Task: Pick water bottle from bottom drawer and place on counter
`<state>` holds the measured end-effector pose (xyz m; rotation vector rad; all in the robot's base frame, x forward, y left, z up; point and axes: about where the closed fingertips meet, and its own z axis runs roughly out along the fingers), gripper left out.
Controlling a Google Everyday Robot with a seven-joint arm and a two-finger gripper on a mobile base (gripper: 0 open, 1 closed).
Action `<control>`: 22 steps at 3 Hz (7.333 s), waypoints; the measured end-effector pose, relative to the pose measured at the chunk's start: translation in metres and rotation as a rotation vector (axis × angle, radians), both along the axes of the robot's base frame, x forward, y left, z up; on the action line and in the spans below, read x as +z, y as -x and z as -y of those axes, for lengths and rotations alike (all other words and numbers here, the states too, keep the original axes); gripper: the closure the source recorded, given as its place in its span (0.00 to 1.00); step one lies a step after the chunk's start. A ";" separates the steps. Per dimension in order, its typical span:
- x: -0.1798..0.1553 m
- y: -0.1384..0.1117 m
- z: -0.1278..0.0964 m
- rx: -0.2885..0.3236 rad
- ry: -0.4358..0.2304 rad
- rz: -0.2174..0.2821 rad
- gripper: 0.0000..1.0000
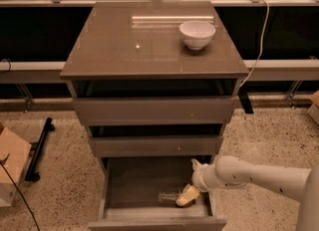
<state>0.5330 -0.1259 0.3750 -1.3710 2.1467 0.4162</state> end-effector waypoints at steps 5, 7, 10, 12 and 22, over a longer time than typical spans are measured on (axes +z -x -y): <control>-0.138 -0.037 -0.027 -0.033 -0.049 -0.093 0.00; -0.196 -0.044 -0.026 -0.095 -0.088 -0.175 0.00; -0.241 -0.021 -0.019 -0.185 -0.104 -0.275 0.42; -0.240 -0.010 -0.023 -0.189 -0.123 -0.285 0.89; 0.493 -0.010 -0.008 0.568 0.349 0.674 1.00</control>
Offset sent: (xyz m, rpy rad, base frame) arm 0.0136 0.0221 -0.0794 -0.0410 0.0284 -0.0249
